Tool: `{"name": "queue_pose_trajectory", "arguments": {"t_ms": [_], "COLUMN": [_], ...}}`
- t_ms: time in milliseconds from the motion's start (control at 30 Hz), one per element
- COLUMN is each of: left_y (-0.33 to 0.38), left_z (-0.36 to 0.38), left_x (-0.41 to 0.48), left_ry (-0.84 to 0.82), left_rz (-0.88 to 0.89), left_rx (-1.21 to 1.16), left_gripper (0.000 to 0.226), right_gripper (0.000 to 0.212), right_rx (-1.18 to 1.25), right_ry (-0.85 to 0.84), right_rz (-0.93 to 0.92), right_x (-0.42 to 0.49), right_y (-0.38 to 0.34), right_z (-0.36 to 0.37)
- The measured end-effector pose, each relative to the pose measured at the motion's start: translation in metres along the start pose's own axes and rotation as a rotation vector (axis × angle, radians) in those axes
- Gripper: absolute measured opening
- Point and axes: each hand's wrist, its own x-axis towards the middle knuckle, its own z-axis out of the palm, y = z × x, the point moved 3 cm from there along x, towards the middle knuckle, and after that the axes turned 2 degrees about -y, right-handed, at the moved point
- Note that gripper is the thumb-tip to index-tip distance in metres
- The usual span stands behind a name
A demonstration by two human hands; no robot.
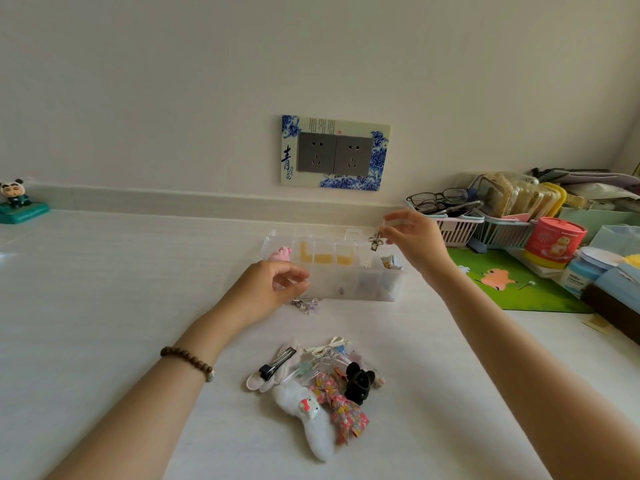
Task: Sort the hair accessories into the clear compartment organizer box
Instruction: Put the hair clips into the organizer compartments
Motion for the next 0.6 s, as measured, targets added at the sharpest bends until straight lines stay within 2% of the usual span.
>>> {"name": "queue_pose_trajectory", "arguments": {"t_ms": [100,200,267,333,467,600], "left_y": [-0.004,-0.007,-0.009,-0.01,-0.006,0.0], "left_z": [0.005,0.009,0.01,0.008,0.008,0.012], "left_x": [-0.001,-0.002,-0.003,-0.005,-0.006,-0.008], "left_ry": [-0.085,-0.173,-0.192,-0.183,-0.189,-0.237], "left_rz": [-0.048,-0.081,-0.096,-0.092,-0.069,-0.053], "left_rx": [0.059,0.103,0.132,0.169,0.148,0.043], "left_gripper": [0.02,0.026,0.027,0.026,0.026,0.026], "right_gripper": [0.025,0.022,0.019,0.014,0.01,0.01], "right_rx": [-0.221,-0.326,-0.302,-0.232,-0.081,-0.078], "right_ry": [-0.145,-0.097,-0.036,-0.049,-0.241,-0.414], "right_rz": [0.018,-0.056,-0.133,-0.205,-0.231,-0.208], "right_x": [0.007,0.005,-0.002,-0.015,-0.044,-0.061], "right_y": [0.013,0.014,0.006,-0.003,-0.016,-0.004], "right_z": [0.008,0.008,0.006,0.007,0.021,0.038]}}
